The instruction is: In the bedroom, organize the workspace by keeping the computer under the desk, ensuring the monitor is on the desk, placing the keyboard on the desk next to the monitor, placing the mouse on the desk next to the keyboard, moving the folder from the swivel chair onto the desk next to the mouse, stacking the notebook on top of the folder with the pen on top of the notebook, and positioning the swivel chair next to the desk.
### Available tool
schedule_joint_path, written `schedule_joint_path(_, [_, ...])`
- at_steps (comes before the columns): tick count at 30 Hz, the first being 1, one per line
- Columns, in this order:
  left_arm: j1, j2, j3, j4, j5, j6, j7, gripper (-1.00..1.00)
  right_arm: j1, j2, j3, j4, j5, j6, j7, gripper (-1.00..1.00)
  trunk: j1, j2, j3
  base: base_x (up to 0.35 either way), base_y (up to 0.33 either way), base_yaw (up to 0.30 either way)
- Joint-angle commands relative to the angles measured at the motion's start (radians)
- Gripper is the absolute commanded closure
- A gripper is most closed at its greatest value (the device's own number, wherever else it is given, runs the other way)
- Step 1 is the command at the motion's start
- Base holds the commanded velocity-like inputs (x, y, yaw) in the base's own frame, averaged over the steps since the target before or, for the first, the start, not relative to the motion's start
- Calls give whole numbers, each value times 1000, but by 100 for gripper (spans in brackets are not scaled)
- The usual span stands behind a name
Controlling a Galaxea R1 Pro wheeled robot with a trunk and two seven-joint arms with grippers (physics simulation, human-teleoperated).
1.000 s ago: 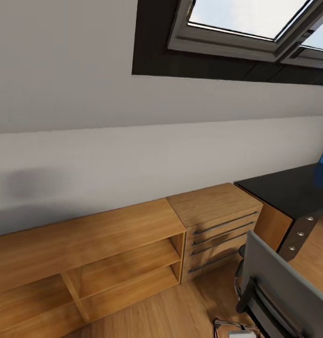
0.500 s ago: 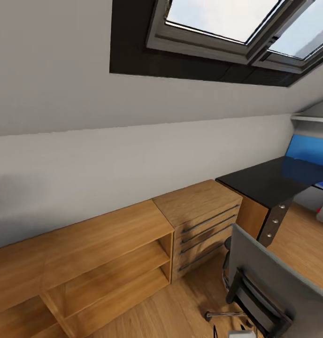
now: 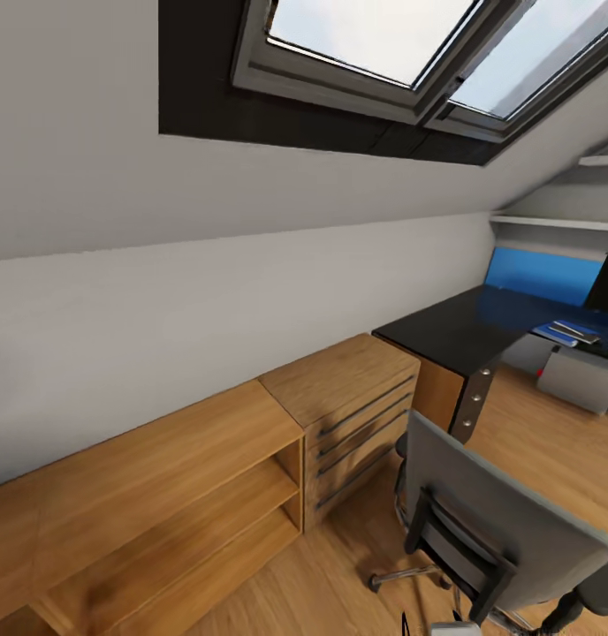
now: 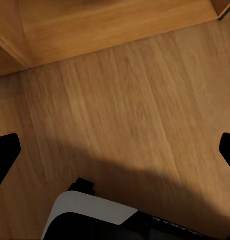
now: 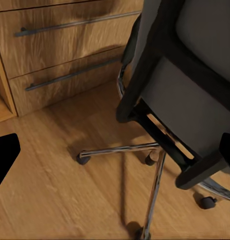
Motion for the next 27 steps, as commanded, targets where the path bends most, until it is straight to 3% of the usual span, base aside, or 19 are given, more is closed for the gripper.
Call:
schedule_joint_path(1, [0,0,-6,0,5,-3,6,-100,-1,0,8,0,-1,0,-9,-100,0,-1,-2,68,284,-292])
schedule_joint_path(16, [0,-7,-6,1,4,-5,6,-100,-1,0,10,0,-1,-1,-9,-100,0,-1,-2,86,281,-292])
schedule_joint_path(27, [-1,-11,-8,13,3,-5,6,-100,-1,0,10,0,0,0,-9,-100,0,-1,-2,9,22,-292])
